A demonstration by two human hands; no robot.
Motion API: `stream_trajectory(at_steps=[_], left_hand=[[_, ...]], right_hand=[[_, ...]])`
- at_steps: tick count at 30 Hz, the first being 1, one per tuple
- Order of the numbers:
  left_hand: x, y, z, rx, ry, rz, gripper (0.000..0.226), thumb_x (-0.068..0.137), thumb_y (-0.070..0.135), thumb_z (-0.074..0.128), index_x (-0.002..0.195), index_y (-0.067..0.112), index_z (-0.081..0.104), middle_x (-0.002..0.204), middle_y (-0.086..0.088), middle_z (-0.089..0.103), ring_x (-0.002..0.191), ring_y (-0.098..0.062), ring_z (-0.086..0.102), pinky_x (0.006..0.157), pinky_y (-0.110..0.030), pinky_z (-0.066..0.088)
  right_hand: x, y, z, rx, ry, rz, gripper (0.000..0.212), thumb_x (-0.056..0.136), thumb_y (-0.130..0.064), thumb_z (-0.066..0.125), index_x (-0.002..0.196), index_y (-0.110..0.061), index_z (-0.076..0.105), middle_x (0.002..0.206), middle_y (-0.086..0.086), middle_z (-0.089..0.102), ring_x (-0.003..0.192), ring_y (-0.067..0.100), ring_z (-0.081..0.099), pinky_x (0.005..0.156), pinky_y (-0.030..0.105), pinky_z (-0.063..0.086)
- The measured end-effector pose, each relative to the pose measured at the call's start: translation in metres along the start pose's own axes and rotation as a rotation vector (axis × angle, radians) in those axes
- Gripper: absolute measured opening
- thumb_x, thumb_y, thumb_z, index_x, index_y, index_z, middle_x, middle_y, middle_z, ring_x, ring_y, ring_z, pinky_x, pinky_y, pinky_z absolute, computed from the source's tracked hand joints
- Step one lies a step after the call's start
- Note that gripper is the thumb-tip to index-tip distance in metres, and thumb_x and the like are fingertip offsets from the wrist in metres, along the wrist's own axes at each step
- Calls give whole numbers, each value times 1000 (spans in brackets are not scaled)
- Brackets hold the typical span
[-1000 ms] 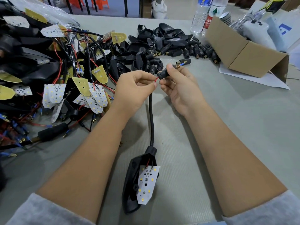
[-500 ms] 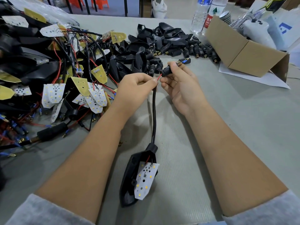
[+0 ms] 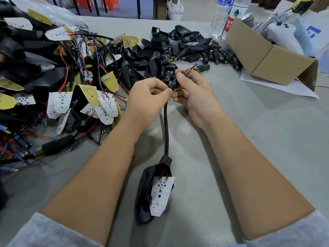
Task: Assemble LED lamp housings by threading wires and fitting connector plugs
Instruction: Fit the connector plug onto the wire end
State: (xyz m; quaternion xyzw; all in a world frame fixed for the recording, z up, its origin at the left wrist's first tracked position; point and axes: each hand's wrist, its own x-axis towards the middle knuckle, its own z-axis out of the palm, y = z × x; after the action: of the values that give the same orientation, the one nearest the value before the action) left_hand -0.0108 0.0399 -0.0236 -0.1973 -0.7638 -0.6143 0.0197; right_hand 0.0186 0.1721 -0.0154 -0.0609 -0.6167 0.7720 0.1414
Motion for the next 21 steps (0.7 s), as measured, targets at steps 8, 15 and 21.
stream_trajectory(at_steps=[8, 15, 21], left_hand=[[1, 2, 1, -8, -27, -37, 10, 93, 20, 62, 86, 23, 68, 75, 4, 70, 68, -3, 61, 64, -21, 49], [-2, 5, 2, 21, -187, -37, 14, 96, 16, 60, 88, 14, 72, 68, 5, 73, 63, 4, 61, 62, -6, 44], [-2, 5, 0, 43, -226, -2, 14, 98, 12, 55, 98, 10, 68, 62, 6, 66, 59, 1, 58, 64, -8, 44]], right_hand=[[0, -1, -1, 92, 48, -5, 3, 99, -15, 56, 97, -12, 58, 81, 10, 57, 57, 12, 59, 58, 22, 51], [1, -3, -5, 156, 118, -27, 8, 99, -16, 56, 91, -15, 57, 76, 6, 58, 59, 13, 58, 61, 23, 52], [0, -3, -3, 142, 122, -18, 6, 100, -15, 52, 96, -15, 56, 76, 8, 63, 56, 12, 57, 58, 22, 51]])
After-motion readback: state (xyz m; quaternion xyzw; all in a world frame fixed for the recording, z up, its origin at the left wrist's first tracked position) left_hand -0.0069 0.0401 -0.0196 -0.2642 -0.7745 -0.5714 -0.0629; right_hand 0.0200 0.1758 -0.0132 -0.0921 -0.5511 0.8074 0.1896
